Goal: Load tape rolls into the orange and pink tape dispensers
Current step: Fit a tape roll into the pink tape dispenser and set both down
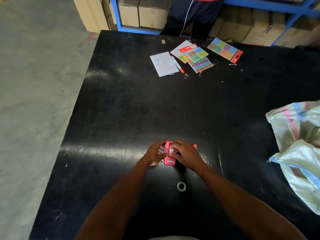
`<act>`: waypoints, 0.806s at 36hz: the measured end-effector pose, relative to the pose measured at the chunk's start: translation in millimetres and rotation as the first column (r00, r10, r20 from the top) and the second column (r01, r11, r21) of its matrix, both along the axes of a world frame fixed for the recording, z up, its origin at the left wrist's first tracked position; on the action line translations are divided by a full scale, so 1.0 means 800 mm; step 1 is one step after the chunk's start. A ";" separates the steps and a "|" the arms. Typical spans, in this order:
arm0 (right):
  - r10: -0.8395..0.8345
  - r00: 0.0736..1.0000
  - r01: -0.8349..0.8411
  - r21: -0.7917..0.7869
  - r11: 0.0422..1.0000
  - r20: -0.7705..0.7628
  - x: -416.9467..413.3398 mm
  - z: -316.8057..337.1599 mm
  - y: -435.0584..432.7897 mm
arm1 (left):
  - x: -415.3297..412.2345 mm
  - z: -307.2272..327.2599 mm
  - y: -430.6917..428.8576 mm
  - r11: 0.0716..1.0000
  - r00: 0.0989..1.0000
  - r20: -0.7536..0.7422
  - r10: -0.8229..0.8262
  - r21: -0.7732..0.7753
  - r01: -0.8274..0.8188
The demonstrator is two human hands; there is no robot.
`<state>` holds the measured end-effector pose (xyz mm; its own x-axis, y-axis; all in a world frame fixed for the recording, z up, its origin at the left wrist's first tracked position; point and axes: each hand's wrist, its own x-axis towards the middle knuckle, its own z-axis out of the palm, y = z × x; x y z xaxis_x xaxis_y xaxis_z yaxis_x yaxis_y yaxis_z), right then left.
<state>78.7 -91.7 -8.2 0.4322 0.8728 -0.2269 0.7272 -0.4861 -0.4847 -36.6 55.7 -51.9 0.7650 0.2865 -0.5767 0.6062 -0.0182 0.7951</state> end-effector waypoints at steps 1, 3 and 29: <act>0.013 1.000 -0.013 -0.006 1.000 0.007 0.002 0.000 -0.001 | 0.000 0.000 0.000 1.000 1.000 -0.002 -0.001 0.003 0.001; 0.026 0.999 -0.025 -0.011 1.000 0.021 0.005 -0.001 -0.001 | 0.000 0.003 0.000 1.000 1.000 -0.004 -0.006 0.010 0.006; 0.052 0.998 -0.053 0.024 0.998 0.030 0.002 0.006 0.003 | 0.002 0.005 0.001 1.000 1.000 -0.031 -0.001 -0.001 0.001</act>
<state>80.3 -89.2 -3.4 0.3920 0.8996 -0.1925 0.7655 -0.4350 -0.4741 -34.7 56.6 -47.8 0.7468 0.2854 -0.6007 0.6309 -0.0184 0.7757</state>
